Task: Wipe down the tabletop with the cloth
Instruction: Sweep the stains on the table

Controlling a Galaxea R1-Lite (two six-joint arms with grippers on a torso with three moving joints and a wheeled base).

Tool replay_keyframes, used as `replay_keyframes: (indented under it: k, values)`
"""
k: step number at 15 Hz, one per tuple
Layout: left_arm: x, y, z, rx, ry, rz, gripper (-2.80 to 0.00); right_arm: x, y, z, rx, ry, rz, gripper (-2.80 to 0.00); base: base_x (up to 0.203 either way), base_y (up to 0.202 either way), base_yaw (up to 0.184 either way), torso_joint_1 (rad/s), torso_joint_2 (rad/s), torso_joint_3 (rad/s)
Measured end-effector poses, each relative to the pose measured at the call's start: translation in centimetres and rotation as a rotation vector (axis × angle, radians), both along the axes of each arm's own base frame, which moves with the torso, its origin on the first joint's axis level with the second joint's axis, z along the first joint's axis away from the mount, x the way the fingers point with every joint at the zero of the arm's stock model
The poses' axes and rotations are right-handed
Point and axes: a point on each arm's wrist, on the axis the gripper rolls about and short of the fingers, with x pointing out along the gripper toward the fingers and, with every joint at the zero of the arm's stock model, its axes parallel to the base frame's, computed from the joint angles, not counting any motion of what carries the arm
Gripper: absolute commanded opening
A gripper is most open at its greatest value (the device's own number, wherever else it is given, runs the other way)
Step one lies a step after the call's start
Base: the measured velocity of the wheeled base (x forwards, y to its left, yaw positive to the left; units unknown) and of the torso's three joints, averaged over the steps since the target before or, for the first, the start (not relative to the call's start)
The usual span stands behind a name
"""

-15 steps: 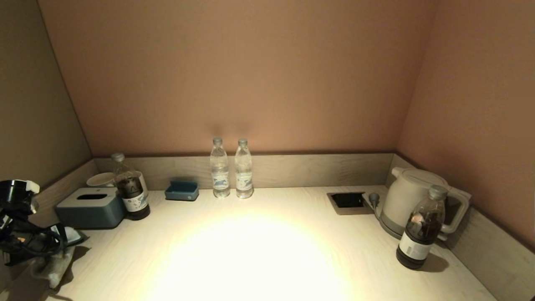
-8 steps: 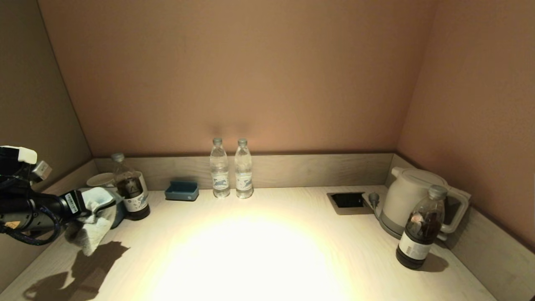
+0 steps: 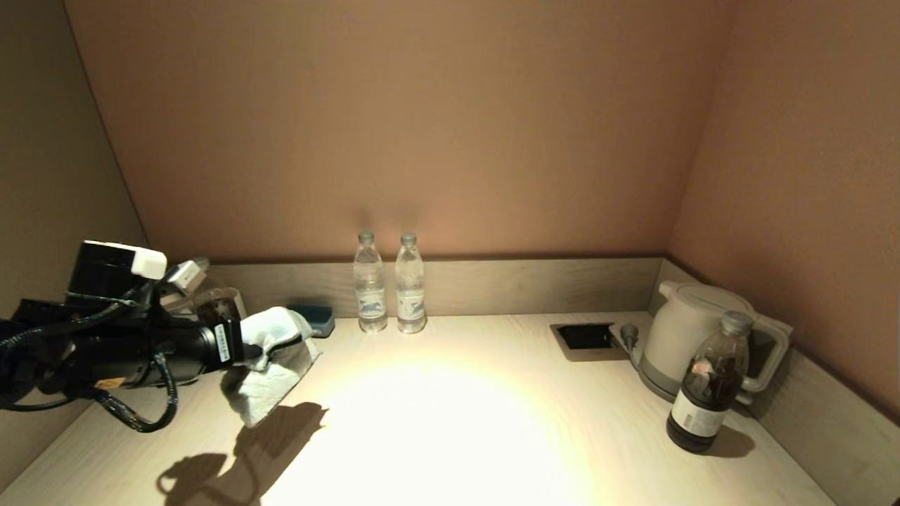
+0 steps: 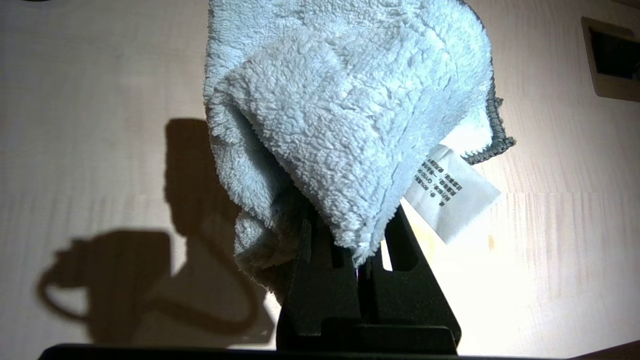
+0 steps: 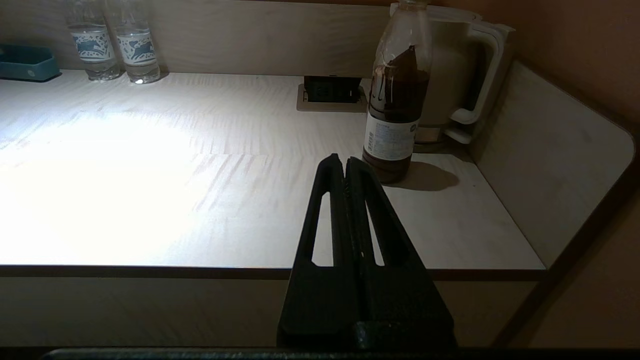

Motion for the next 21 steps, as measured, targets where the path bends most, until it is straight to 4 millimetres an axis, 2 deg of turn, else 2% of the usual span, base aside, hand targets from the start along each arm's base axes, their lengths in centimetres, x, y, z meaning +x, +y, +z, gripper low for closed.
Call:
replay_keyframes:
  k: [3, 6, 10, 21]
  values:
    - [0.9, -3.8, -2.5, 0.068, 0.030, -0.031, -2.80, 0.0, 0.0, 0.0, 0.000, 0.000, 0.000, -2.80, 0.000, 0.000, 0.000, 0.000, 0.00, 0.000]
    - [1.2, -5.9, -4.3, 0.108, 0.039, -0.028, -2.80, 0.0, 0.0, 0.0, 0.000, 0.000, 0.000, -2.80, 0.000, 0.000, 0.000, 0.000, 0.00, 0.000]
    - [0.7, -9.1, -5.9, 0.126, 0.041, -0.062, -2.80, 0.0, 0.0, 0.0, 0.000, 0.000, 0.000, -2.80, 0.000, 0.000, 0.000, 0.000, 0.00, 0.000]
    - [-3.6, -14.9, -6.4, 0.161, 0.028, -0.174, -2.80, 0.0, 0.0, 0.0, 0.000, 0.000, 0.000, -2.80, 0.000, 0.000, 0.000, 0.000, 0.00, 0.000]
